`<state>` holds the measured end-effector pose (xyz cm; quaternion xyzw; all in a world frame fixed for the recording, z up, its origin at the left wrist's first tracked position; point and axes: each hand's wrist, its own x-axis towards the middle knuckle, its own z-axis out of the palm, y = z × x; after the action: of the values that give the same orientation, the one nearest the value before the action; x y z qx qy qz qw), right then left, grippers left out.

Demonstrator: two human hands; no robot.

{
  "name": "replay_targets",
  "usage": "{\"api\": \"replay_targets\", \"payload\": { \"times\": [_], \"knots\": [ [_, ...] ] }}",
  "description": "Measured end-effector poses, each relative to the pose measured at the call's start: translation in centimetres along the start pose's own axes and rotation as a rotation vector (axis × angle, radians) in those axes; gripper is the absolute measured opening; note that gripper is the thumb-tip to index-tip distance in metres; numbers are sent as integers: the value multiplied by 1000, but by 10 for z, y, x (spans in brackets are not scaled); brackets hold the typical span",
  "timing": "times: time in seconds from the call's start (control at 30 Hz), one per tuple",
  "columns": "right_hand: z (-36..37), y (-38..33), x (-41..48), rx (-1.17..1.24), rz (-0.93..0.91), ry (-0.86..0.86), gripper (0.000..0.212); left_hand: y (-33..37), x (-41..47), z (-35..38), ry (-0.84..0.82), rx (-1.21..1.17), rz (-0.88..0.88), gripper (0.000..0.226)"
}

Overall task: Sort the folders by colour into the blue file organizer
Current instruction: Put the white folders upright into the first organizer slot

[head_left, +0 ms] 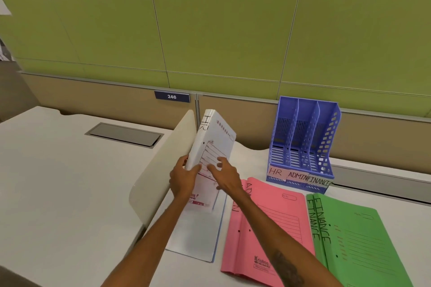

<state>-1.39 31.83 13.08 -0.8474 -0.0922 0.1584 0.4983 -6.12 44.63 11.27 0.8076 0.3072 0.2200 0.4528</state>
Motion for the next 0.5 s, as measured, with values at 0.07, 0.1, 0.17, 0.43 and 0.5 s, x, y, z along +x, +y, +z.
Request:
{"api": "replay_targets", "payload": {
  "times": [0.07, 0.1, 0.17, 0.43, 0.5],
  "knots": [
    [-10, -13, 1, 20, 6, 35, 76, 13, -12, 9, 51, -18, 93, 45],
    [-14, -19, 1, 37, 10, 52, 78, 16, -17, 14, 70, -18, 139, 44],
    [-21, -27, 1, 73, 9, 80, 83, 23, -27, 25, 97, -15, 209, 45],
    [-48, -31, -2, 58, 72, 288, 71, 34, -64, 69, 77, -52, 392, 69],
    [-56, -25, -4, 79, 70, 319, 64, 36, -71, 79, 29, -111, 347, 77]
  ]
}}
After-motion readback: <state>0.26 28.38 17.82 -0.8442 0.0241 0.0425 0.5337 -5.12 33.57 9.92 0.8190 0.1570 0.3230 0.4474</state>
